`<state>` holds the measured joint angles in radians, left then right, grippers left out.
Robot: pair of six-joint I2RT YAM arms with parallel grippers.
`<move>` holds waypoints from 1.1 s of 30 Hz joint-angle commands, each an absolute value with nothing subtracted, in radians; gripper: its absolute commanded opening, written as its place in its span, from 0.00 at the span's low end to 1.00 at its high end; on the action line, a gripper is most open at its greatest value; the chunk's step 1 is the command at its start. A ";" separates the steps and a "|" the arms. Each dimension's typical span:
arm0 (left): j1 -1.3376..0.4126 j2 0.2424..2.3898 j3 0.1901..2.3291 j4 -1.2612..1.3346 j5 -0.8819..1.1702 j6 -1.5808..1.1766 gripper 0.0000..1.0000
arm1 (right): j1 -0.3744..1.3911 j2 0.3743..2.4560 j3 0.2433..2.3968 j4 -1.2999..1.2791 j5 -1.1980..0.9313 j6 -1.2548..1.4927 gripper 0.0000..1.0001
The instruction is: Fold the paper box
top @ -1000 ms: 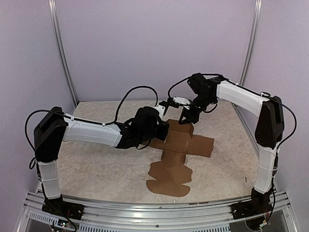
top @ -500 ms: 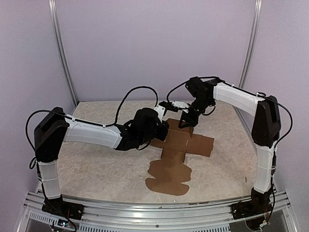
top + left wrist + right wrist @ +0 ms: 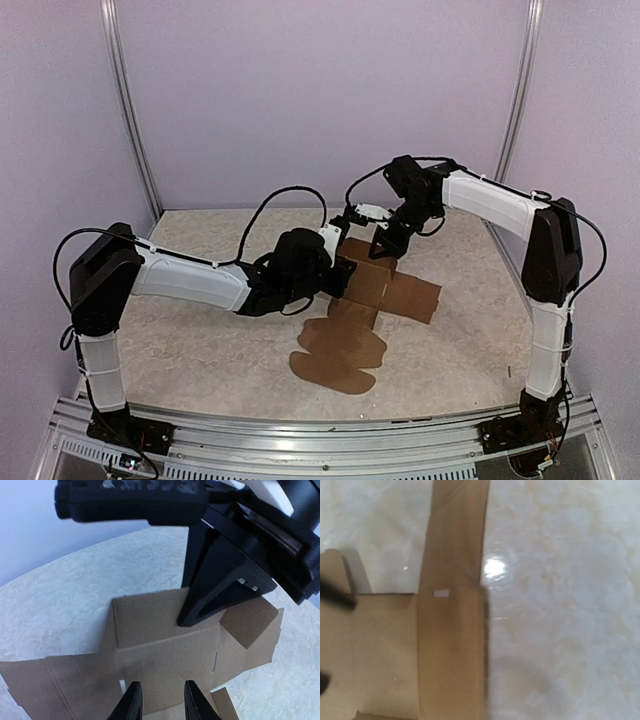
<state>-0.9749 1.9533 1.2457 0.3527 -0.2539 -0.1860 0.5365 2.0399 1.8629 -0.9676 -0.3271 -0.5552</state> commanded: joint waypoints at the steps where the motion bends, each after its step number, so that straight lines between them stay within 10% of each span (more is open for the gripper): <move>1: -0.973 1.940 1.236 0.371 -0.144 -0.259 0.29 | 0.545 2.009 1.866 -0.927 -0.293 -0.509 0.00; 14: -1.027 1.725 1.069 0.318 -0.207 -0.197 0.30 | 0.554 1.958 1.803 -0.925 -0.235 -0.610 0.00; 20: -0.916 1.438 0.780 0.252 -0.323 -0.330 0.50 | 0.573 1.910 1.769 -0.890 -0.159 -0.704 0.00; 33: -0.652 1.733 0.807 0.479 -0.098 -0.427 0.46 | 0.694 1.752 1.479 -0.660 -0.010 -0.865 0.00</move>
<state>-0.6899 1.6424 0.7525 0.3859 -0.1799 -0.3988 0.6670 1.8374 1.5631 -0.7639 -0.0723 -0.7963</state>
